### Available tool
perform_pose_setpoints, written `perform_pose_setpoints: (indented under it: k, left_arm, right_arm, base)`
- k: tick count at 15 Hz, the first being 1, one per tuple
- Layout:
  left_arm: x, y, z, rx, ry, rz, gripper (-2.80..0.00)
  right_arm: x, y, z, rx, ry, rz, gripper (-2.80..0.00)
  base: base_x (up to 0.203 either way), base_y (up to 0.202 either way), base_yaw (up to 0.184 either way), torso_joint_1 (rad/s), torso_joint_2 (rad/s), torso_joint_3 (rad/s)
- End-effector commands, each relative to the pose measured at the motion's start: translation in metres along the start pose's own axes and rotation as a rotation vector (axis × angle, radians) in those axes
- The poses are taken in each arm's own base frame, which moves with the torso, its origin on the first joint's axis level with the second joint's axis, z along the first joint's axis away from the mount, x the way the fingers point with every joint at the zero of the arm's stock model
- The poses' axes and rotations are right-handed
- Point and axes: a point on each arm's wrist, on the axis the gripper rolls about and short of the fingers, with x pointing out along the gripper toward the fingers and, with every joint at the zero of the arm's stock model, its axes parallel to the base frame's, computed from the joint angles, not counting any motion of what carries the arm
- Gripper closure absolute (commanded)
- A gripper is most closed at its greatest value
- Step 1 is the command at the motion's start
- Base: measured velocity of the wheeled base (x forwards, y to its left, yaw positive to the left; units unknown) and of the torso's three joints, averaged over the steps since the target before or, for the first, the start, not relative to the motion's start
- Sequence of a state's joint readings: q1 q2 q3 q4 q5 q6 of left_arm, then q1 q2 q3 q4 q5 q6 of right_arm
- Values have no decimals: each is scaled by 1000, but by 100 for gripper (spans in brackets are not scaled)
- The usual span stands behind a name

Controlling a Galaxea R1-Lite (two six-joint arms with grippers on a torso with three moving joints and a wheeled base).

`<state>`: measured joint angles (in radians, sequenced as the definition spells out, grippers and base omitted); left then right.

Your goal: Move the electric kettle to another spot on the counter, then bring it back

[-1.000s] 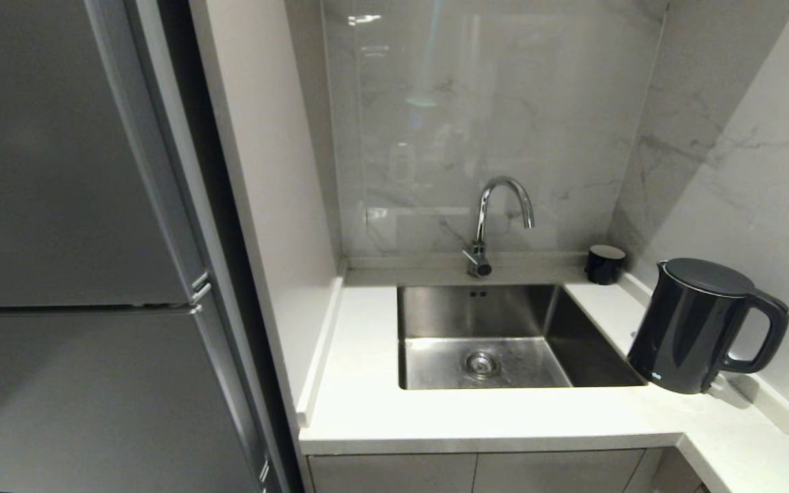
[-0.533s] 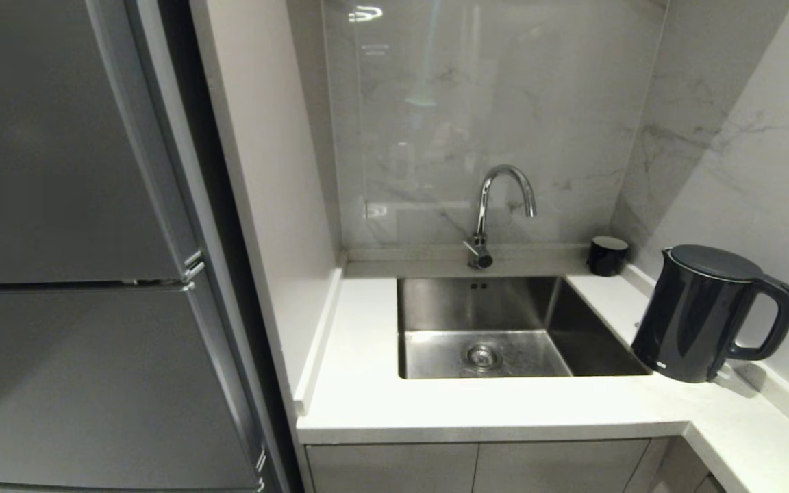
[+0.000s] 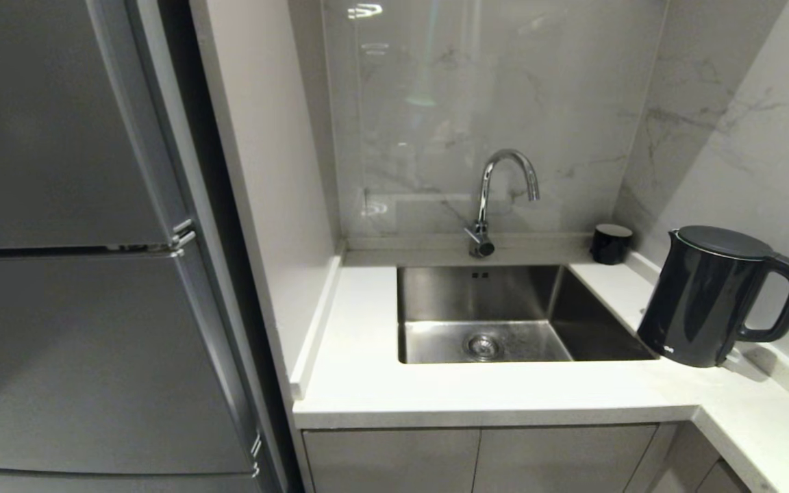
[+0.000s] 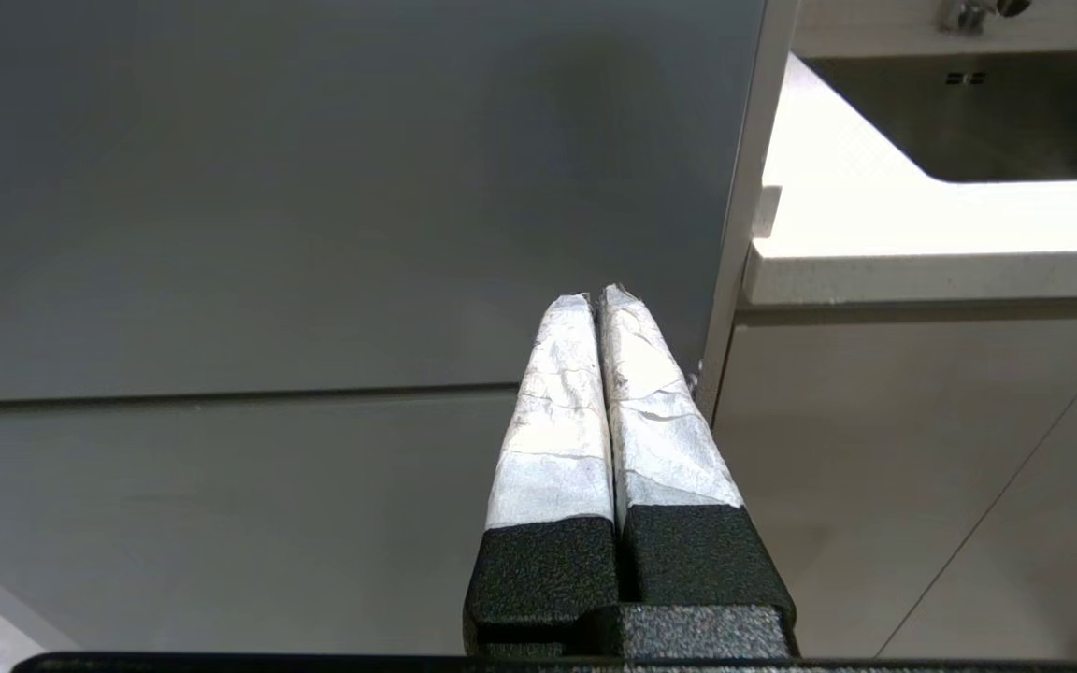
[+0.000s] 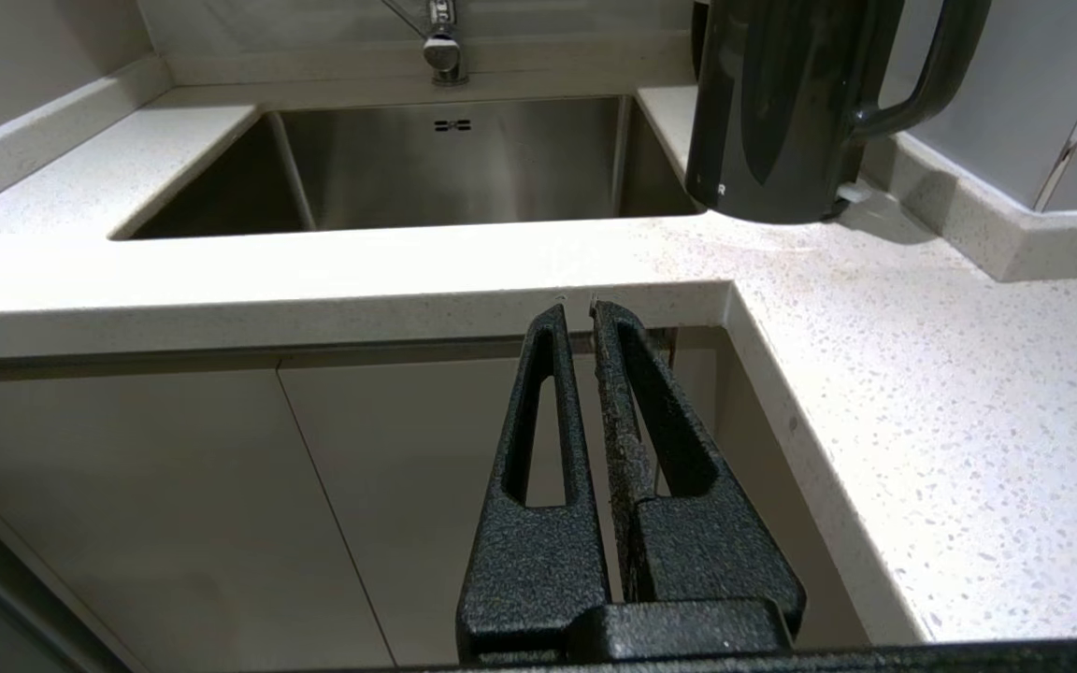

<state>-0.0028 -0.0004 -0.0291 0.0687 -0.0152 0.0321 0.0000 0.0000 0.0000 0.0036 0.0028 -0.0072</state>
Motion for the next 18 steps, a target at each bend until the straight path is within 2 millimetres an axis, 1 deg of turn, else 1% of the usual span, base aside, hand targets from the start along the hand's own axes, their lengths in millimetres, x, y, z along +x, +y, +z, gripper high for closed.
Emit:
perform_pose_setpoints:
  k: [1,6,12,18]
  left_arm:
    - [0,0,0,0,2,-1,0]
    - [0,0,0,0,2,-1,0]
    - [0,0,0,0,2,-1,0]
    - [0,0,0,0,2,-1,0]
  right_arm:
    - [0,0,0,0,1,0,0]
    - [0,0,0,0,1,0,0]
    - [0,0,0,0,1,0,0]
    - [0,0,0,0,1,0,0]
  base:
    - [0,0,0,-132,365,235]
    - [0,0,0,-152,435,285]
    - [0,0,0,-155,540,375]
    - [0,0,0,-100,493,387]
